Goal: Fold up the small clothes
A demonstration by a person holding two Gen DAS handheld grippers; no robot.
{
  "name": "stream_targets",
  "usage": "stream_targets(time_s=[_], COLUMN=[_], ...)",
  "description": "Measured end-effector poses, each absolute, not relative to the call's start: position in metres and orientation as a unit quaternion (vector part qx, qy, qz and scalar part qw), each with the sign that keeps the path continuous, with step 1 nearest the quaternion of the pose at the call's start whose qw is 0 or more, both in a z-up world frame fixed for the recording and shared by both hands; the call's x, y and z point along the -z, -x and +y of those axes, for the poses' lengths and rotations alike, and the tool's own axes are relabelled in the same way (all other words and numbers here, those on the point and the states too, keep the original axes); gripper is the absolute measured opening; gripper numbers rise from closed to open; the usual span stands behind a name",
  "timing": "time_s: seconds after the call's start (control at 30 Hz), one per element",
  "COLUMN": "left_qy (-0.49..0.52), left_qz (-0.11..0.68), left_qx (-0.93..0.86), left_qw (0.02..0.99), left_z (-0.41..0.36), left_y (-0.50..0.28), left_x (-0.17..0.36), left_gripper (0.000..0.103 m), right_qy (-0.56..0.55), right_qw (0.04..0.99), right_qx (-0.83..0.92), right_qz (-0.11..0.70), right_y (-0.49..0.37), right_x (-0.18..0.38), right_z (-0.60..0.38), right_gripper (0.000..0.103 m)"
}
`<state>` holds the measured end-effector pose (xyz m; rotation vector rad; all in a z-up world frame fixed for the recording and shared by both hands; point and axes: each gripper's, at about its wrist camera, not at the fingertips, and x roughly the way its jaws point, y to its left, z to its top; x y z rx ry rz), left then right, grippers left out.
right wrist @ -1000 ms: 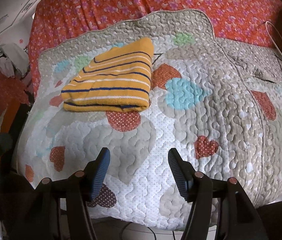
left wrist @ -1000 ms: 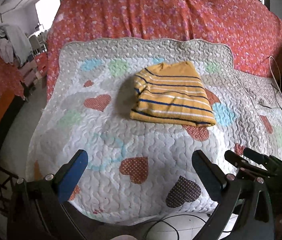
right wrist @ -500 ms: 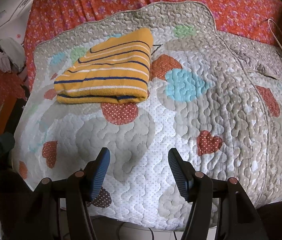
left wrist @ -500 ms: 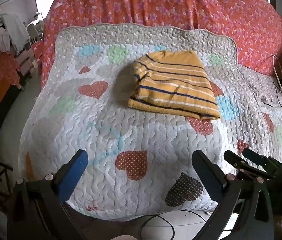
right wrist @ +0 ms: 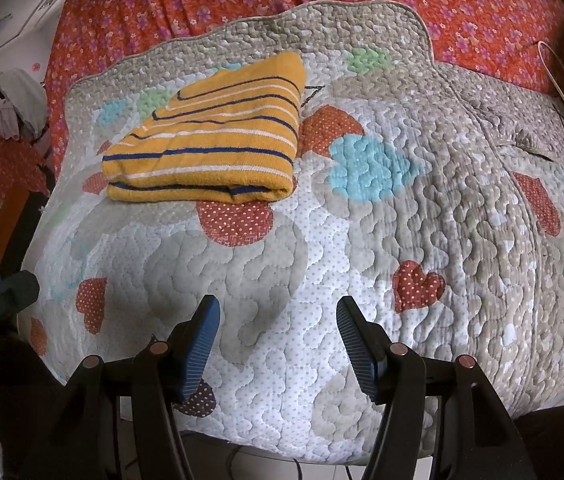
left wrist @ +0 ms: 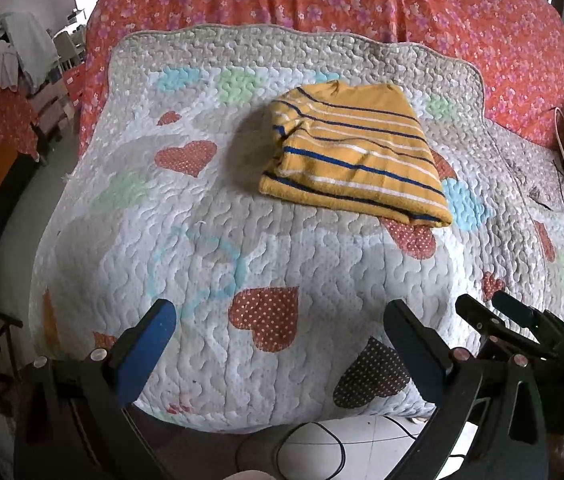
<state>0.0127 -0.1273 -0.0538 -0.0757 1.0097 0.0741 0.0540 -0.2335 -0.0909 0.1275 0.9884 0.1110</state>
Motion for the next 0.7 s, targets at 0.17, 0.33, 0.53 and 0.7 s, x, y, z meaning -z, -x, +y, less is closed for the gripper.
stream_targets(time_s=[0.17,0.33,0.53,0.7], left_qy=[0.035,0.035,0.040,0.052], left_qz=[0.491,0.496,0.503,0.507], left_qx=[-0.030,-0.027,-0.027,-0.027], left_qw=[0.870,0.867,0.863,0.860], left_z=[-0.130,-0.132,-0.129,-0.123], left_y=[-0.013,-0.012,-0.012,-0.013], left_x=[0.057,0.060,0.064,0.068], left_gripper=[0.103,0.103,0.103,0.103], right_qy=[-0.064,-0.064,-0.055,-0.041], right_qw=[0.878,0.879,0.882,0.884], right_qx=[-0.052,-0.051,-0.050,-0.052], right_qz=[0.472,0.469,0.465,0.462], right_y=[-0.053,-0.051,-0.049,-0.049], right_x=[0.090,0.089,0.087,0.084], right_z=[-0.234,-0.235,-0.233,-0.227], right_gripper=[0.065,0.065,0.066,0.066])
